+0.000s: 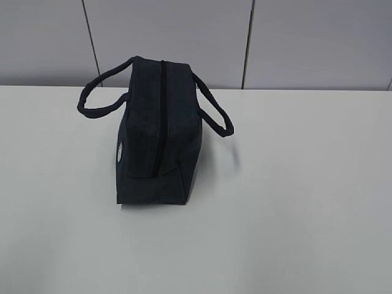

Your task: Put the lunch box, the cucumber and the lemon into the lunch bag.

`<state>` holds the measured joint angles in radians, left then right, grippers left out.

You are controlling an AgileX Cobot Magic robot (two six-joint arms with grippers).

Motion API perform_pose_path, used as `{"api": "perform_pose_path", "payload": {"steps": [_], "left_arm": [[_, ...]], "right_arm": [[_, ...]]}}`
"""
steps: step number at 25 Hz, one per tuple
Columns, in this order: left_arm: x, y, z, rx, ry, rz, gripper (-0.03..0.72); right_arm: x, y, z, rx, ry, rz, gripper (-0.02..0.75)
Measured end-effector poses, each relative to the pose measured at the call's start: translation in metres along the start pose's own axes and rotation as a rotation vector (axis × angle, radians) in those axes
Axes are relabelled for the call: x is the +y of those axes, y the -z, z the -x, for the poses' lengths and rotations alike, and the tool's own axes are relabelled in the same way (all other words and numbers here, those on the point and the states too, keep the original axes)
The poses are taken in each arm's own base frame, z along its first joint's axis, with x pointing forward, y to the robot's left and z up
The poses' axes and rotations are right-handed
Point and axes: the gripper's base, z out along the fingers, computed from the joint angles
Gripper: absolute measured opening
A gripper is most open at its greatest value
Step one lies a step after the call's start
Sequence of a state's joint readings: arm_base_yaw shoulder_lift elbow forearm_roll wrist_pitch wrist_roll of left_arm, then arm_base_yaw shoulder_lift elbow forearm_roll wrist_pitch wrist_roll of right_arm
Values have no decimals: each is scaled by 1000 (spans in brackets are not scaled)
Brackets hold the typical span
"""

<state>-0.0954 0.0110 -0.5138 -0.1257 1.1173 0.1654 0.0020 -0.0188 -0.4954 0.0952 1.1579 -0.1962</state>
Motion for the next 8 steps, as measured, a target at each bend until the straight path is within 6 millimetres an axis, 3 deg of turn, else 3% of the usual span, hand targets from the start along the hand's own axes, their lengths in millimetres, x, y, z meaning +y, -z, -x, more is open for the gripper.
{"api": "perform_pose_path", "payload": {"steps": [8], "left_arm": [[0, 0, 0, 0, 0, 0, 249]], "right_arm": [[0, 0, 0, 0, 0, 0, 276]]}}
